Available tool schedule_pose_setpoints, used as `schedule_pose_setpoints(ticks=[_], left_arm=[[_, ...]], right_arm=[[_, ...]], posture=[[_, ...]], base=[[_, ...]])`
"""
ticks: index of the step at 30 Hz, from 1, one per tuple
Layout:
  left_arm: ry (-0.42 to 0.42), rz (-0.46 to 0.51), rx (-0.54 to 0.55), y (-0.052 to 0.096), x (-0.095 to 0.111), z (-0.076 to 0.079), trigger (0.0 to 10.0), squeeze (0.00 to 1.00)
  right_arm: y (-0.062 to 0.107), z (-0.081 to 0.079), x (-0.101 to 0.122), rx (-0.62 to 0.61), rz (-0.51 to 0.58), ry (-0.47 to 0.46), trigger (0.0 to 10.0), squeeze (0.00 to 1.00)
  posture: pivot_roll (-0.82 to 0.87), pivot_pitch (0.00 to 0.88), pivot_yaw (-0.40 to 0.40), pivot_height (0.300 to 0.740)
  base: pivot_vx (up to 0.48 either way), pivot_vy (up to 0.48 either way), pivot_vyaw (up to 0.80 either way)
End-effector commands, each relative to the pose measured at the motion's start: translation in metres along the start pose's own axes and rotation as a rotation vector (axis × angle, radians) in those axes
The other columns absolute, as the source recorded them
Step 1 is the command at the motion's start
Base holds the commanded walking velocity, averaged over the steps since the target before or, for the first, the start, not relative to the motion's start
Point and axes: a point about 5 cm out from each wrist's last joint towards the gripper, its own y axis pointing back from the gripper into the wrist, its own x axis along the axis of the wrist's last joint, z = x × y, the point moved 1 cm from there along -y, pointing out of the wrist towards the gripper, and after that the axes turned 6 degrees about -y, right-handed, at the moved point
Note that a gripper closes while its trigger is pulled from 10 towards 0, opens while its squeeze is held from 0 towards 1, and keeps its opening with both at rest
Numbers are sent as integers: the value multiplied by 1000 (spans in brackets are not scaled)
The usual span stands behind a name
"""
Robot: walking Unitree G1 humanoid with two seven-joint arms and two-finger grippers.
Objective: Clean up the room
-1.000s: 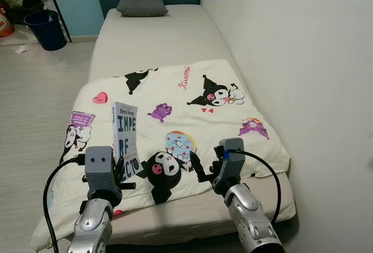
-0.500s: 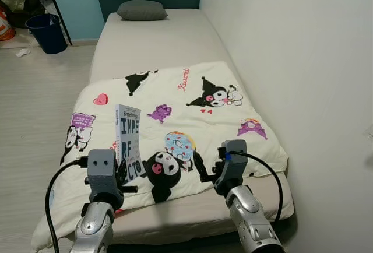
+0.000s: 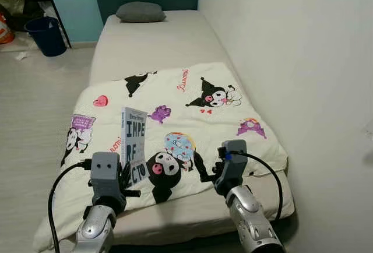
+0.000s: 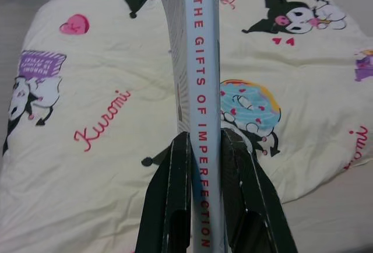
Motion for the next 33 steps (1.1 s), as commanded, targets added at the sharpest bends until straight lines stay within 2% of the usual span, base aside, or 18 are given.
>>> schedule_pose_setpoints(ticks=[1,33], left_arm=[[-11,19,5,4,3,-3,10000,0],[-12,6,-3,8,3,-6,10000,0]], right_arm=[[2,-2,-5,4,-11,-12,10000,0],[3,-5,-8,10,-11,-29,10000,0]], posture=[[39,163,7,740],[53,177,14,740]], base=[[0,409,0],[0,414,0]])
